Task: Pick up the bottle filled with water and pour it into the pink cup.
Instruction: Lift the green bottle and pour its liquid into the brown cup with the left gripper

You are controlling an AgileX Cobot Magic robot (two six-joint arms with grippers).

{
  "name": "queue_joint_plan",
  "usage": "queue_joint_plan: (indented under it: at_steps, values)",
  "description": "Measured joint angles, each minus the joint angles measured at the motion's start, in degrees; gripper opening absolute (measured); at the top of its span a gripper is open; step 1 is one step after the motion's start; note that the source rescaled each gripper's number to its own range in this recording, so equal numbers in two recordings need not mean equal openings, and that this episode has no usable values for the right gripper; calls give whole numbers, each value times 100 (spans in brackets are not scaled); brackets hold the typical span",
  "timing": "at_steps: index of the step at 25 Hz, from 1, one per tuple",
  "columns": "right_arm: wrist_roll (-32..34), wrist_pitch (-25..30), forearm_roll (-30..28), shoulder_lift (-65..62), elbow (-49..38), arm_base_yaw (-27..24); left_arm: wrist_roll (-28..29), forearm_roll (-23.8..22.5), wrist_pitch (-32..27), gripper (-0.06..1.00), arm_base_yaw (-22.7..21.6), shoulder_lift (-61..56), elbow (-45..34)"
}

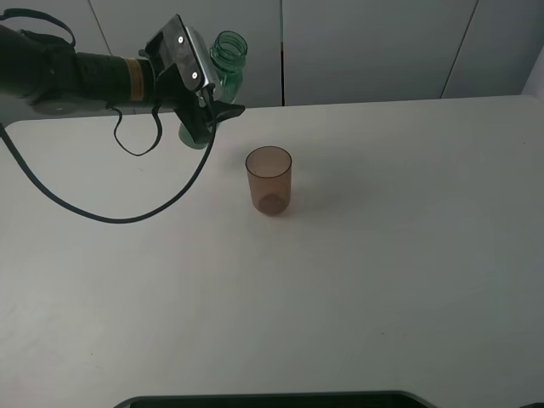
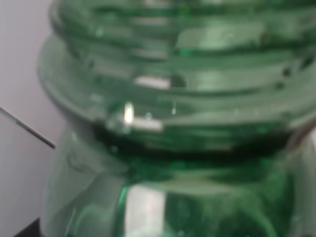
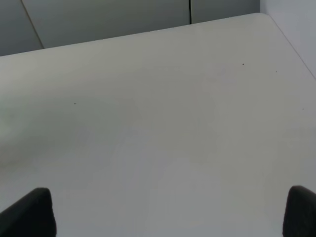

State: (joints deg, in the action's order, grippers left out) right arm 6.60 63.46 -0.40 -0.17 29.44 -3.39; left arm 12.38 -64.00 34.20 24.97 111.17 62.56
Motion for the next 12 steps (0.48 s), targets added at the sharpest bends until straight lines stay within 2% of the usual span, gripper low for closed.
queue_joint_plan:
  at_steps: [5,8,12]
  values:
    - [0,0,0,0,0,0,-567,-86,-523,0,220,0,0]
    - [0,0,0,0,0,0,-753,-91,-729,0,225,0,0]
    - [0,0,0,0,0,0,-1329,-91,-947,0,225,0,0]
